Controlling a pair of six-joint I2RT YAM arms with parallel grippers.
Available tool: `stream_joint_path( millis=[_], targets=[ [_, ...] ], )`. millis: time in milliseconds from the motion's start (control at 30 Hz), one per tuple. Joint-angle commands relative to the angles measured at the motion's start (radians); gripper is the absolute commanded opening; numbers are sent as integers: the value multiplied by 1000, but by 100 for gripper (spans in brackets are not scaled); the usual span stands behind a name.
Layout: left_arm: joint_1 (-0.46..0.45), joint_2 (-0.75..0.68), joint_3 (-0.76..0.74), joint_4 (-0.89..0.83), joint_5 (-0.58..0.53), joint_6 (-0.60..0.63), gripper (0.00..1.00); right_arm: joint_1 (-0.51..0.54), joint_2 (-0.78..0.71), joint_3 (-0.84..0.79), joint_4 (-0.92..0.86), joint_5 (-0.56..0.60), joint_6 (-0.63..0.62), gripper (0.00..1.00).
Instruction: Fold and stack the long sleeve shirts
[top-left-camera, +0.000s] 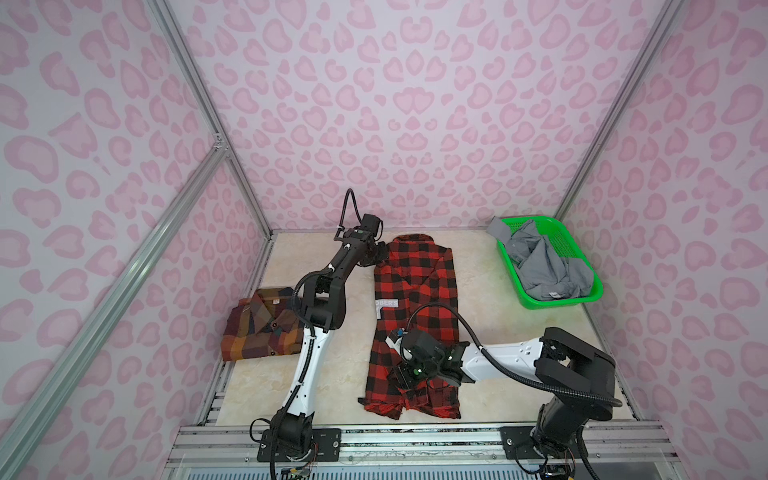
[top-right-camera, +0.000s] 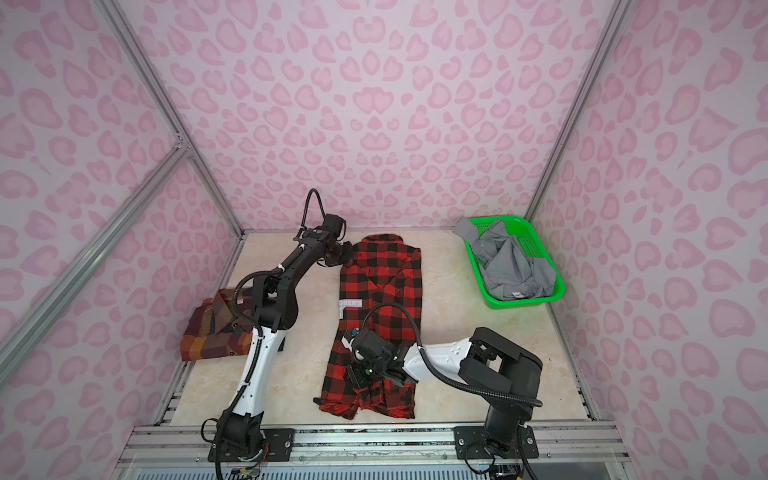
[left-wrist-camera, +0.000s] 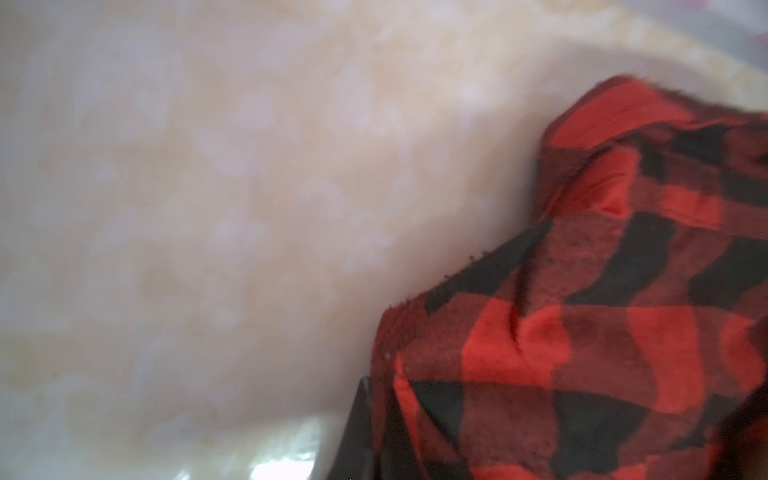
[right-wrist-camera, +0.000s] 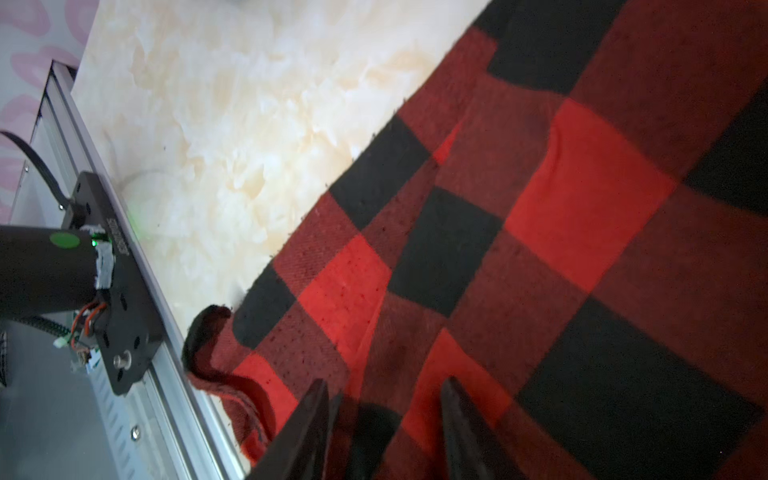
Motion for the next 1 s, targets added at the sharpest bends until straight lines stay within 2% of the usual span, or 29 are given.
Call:
stream_joint_path(
  millis=[0, 267, 400, 467, 500, 633, 767, 900, 967],
  targets=[
    [5, -131, -105, -92, -60, -32, 3, 30, -23, -50, 49, 1, 52, 44],
    [7, -351, -418, -19, -47, -76, 3, 111, -112, -129, 50, 20, 111, 44],
    [7, -454, -539, 46, -44, -94, 17, 123, -203, -169, 12, 43, 124, 44],
    [7, -471, -545, 62, -24, -99, 25, 119, -245, -160, -43, 71, 105, 45],
    [6, -469, -531, 59, -9, -99, 26, 112, -261, -150, -71, 75, 93, 46],
    [-4, -415, -441, 25, 24, -88, 26, 41, -307, -106, -156, 79, 54, 47],
    [-11, -362, -383, -9, 19, -71, 25, -76, -310, -51, -203, 47, 8, 48],
    [-3, -409, -455, -3, -51, -43, 27, -156, -300, 29, -287, 61, -62, 48],
    [5, -474, -548, 45, -63, -32, 33, -199, -309, 28, -288, 45, -78, 49]
  ],
)
